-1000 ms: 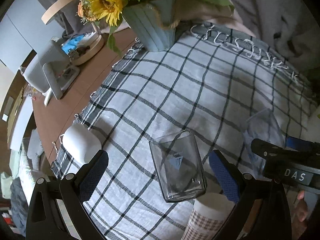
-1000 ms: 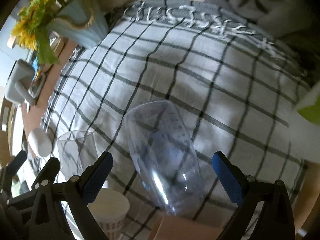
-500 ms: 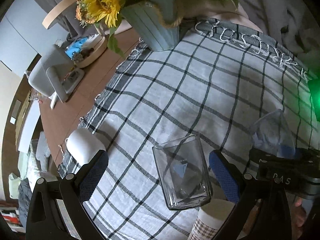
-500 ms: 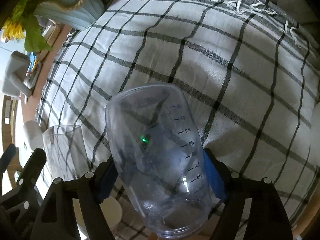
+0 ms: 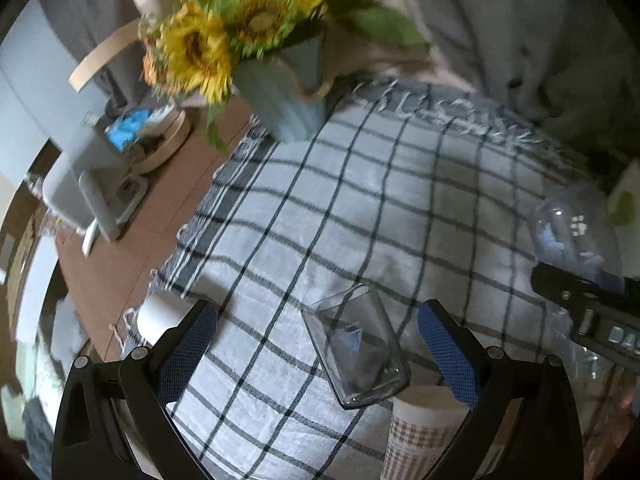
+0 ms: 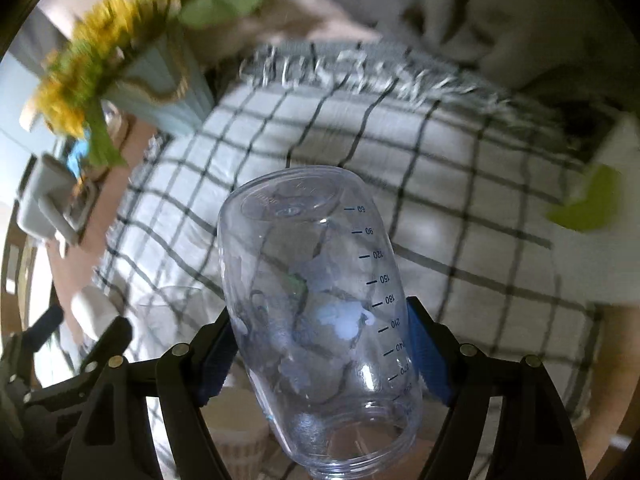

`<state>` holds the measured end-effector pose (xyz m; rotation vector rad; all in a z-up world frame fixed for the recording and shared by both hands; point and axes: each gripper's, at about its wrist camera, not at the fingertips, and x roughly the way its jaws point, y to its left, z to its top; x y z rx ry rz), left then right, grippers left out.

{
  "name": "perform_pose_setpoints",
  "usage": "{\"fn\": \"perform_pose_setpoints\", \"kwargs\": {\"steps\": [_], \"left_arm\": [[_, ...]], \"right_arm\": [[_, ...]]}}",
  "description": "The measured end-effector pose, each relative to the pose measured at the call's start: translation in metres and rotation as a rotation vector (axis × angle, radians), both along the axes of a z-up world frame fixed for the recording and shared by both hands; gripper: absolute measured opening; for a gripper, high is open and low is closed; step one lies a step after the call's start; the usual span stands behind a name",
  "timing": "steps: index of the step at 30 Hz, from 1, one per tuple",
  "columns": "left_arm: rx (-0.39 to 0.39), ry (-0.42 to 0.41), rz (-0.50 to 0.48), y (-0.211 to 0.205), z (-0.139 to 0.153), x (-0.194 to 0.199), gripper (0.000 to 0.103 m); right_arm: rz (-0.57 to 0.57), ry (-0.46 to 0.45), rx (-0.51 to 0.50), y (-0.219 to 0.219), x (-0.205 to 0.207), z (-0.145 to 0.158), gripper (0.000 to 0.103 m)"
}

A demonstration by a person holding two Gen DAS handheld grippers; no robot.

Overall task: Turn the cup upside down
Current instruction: 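Lift the measuring cup with the right tool and rotate it upright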

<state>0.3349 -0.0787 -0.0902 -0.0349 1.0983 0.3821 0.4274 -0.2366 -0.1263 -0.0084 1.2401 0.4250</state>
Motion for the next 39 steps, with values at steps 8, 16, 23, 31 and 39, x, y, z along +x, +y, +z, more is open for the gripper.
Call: {"fn": "perform_pose_setpoints", "kwargs": {"steps": [8,16,23,31,39], "left_arm": [[-0.05,-0.049,-0.158,-0.002,0.019,-0.03,0.103],[-0.026,-0.037,-0.297,-0.003,0.014,-0.06,0.103],[-0.035,0.034,-0.407,-0.005,-0.013,-0.086,0.103],[-0.036,0.125,-0.433,-0.004,-0.047,-0.104,0.103],[-0.02,0.194,-0.4,-0.012,-0.066,-0.112,0.103]], "right_arm": [[-0.209,-0.057,0.056,-0.036,-0.07,0.041,0.078],[-0.373,0.011,0.086,-0.055,-0.137,0.018,0.078],[-0.475,0.088,0.079,-0.061,-0.184,-0.017,0.078],[-0.528,0.161,0.066,-0.059,-0.21,-0.054,0.078],[-0.516,0.183,0.063,-0.061,-0.212,-0.078,0.078]]}}
